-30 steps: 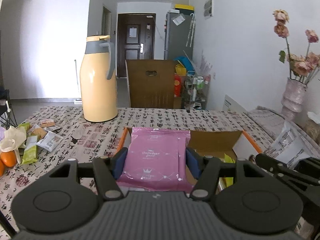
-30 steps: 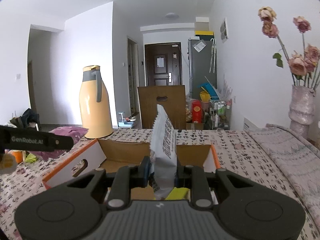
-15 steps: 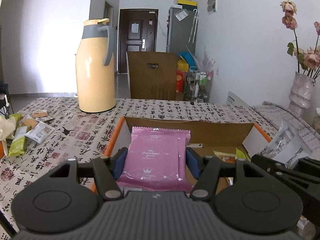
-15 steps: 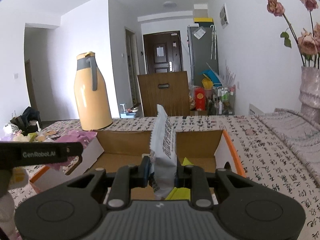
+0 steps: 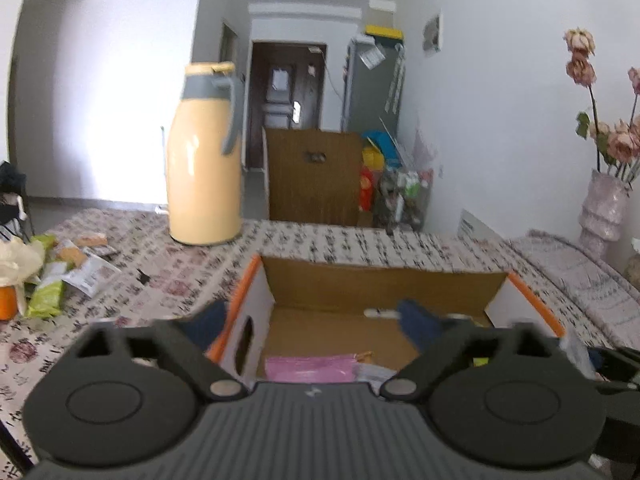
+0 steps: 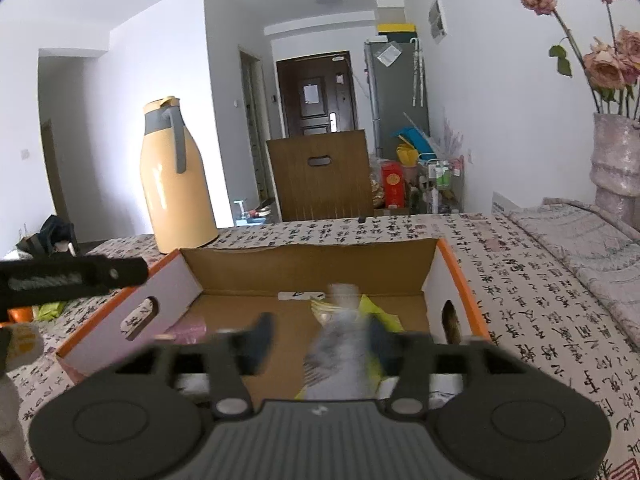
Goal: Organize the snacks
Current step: 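Open both tools to drop the packets into the box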
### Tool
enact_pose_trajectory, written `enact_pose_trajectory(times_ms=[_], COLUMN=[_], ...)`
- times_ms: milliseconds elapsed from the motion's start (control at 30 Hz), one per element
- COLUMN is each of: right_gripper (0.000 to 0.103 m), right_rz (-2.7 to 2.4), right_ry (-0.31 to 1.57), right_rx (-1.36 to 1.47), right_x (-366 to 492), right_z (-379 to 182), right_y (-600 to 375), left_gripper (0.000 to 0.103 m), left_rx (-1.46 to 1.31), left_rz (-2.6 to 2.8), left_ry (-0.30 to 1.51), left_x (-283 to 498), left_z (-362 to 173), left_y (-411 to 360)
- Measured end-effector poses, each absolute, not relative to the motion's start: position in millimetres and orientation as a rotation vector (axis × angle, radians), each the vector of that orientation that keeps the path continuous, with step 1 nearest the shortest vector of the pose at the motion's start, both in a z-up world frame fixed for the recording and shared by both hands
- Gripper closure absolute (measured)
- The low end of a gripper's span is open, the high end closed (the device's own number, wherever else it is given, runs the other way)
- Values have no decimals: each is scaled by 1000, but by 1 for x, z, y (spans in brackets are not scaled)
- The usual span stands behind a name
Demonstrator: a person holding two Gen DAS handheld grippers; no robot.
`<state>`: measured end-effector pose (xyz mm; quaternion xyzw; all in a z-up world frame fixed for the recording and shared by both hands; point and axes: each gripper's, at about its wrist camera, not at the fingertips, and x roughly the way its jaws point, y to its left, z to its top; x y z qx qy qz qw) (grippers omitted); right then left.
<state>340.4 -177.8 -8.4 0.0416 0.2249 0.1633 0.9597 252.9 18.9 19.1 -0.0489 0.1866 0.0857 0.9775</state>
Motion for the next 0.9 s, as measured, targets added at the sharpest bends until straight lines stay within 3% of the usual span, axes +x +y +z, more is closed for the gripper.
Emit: enact_pose_trajectory(times_ms=[100,167,900], right_gripper=[7,0,0], right_rz=[315,306,275], right_ry=[440,436,410], right_rx=[86,92,102], right_x=[337,336,332], right_z=[-7,-8,-1], right_y=[-179,-180,-184], left_gripper=[0,0,0], left_rx=[-111,-117,-124], left_rz=[176,181,183], left_ry=[373,383,387], left_x=[252,253,246], left_z=[21,21,27], left_y=[20,22,20])
